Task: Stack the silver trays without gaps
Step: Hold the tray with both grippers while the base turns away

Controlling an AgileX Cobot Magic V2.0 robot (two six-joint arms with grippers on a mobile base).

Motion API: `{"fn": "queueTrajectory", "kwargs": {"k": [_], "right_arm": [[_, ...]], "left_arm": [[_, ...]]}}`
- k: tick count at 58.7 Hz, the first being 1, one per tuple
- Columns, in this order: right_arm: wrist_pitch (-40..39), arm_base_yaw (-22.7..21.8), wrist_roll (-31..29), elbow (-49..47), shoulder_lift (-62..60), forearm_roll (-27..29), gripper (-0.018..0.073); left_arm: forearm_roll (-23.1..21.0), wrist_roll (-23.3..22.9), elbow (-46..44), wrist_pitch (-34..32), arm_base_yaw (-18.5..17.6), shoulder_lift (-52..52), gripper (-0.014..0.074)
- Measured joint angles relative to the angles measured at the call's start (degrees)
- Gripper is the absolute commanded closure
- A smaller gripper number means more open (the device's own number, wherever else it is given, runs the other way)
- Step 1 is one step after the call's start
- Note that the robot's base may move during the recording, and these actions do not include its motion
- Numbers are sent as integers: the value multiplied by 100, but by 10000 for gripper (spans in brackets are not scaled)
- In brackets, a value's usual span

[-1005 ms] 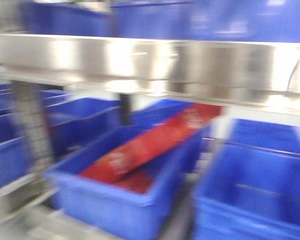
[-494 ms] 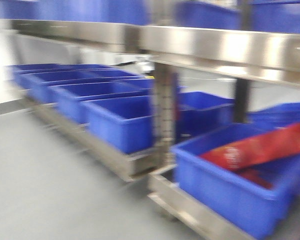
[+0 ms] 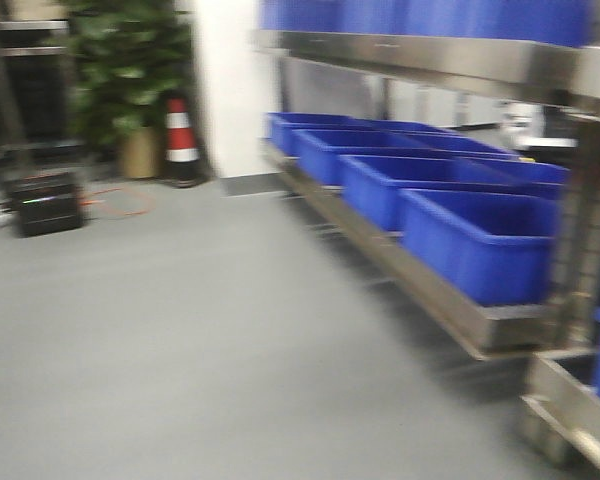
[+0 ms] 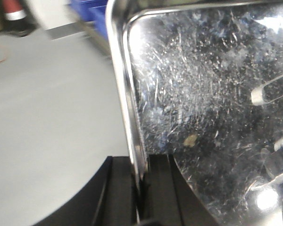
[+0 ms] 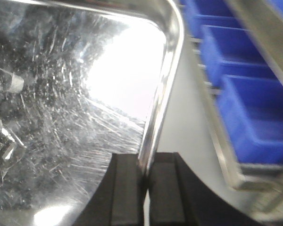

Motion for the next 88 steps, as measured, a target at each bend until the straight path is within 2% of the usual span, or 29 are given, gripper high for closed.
{"fn": "queueTrajectory", "kwargs": {"k": [88], "right_arm": [[0, 0, 0, 0, 0, 21, 638]], "left_arm": [[0, 0, 0, 32, 0, -30, 596]]}}
